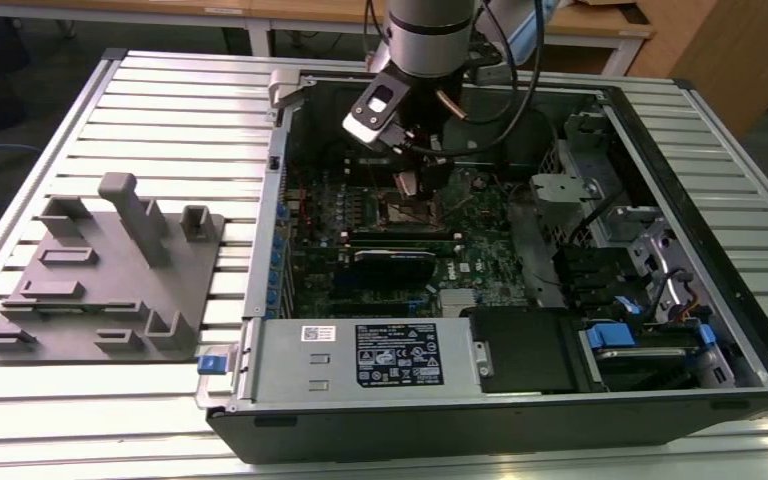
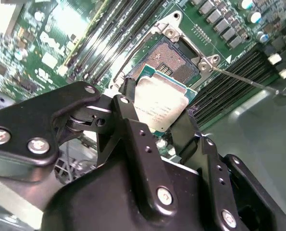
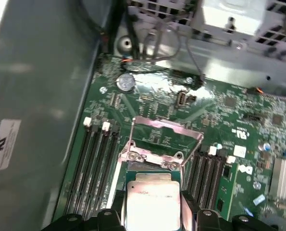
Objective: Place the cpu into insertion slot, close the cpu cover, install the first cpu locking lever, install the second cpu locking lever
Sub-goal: 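Place the cpu into insertion slot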
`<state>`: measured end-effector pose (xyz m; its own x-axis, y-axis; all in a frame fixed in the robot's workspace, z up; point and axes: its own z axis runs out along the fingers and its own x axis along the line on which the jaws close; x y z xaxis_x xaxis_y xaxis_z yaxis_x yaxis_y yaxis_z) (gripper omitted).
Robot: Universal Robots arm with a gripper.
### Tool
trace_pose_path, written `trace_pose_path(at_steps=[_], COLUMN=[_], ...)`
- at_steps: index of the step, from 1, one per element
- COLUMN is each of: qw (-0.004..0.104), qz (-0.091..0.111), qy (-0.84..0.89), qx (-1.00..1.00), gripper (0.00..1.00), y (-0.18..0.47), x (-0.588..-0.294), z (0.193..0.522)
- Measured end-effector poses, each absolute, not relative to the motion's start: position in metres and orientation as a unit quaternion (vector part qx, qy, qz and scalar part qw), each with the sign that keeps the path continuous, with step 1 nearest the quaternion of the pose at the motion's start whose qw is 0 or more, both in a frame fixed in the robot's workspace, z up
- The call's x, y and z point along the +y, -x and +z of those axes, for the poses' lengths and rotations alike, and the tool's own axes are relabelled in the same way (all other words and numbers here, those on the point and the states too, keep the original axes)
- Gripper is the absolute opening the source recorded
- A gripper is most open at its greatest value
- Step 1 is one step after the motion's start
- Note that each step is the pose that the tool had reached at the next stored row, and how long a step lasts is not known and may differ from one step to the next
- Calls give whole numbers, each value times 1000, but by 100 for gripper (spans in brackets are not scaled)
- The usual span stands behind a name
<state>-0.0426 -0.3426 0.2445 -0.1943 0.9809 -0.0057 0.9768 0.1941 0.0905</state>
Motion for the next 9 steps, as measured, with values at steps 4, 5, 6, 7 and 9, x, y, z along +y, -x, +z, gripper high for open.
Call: trace_pose_path(at_steps=[4, 5, 6, 7, 9], qw=[32, 32, 33, 33, 34], qz=[32, 32, 31, 31, 31], qy=[-662, -668, -675, -682, -695], qx=[748, 742, 736, 730, 718], gripper=[54, 54, 54, 54, 54], y=[43, 43, 43, 43, 43], x=[-343, -343, -343, -343, -343], z=[244, 244, 244, 244, 243])
